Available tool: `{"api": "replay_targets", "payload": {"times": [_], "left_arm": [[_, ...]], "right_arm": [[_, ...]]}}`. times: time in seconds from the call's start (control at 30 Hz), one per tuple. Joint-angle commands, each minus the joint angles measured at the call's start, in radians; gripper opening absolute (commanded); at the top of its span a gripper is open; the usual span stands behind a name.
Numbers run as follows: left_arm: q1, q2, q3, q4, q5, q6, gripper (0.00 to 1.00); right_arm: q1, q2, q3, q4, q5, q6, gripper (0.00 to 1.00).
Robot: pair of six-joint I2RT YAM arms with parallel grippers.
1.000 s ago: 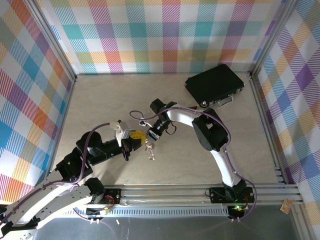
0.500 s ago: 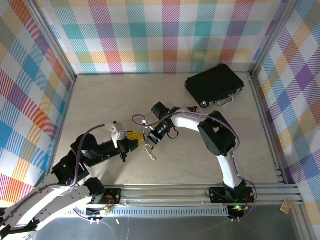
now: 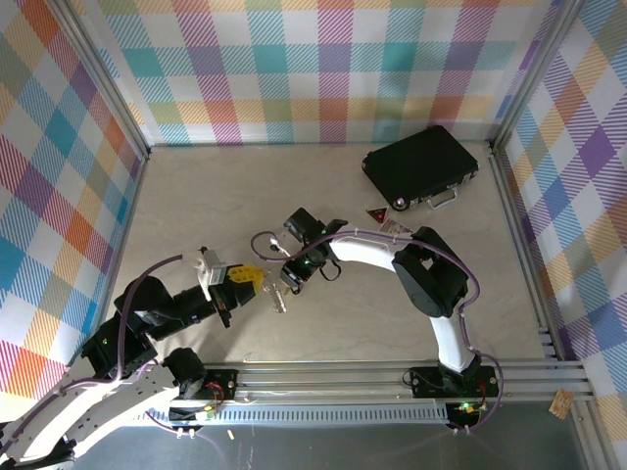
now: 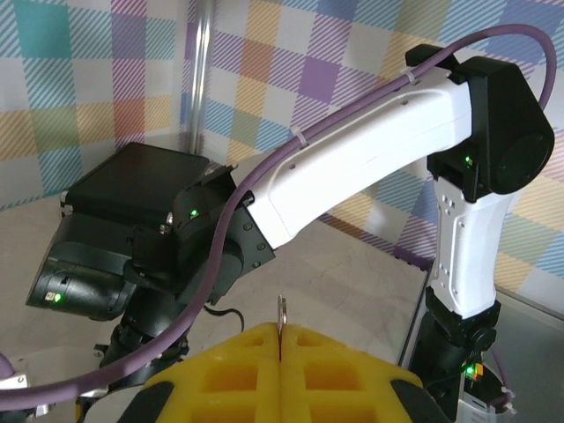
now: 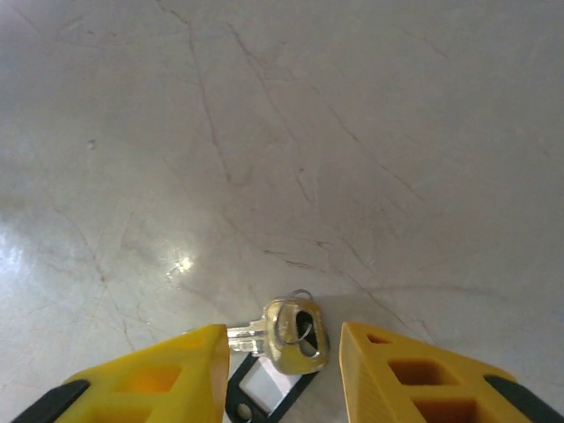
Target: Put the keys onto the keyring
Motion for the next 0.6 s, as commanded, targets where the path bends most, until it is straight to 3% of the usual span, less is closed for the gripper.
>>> {"api": "replay_targets", "payload": {"times": [0.0,0.57], "left_arm": [[0.006,-0.024,0.0,-0.015,-0.006,-0.016,0.0],[0.006,-0.049,-0.002,-0.025,-0.013,-0.02,0.0]], "right_arm": [[0.014,0.019,0.042,-0.033,0.042,0.011,0.37],[0.037,0.082,0.115,-0.093,0.047,-0.007,0.35]]}}
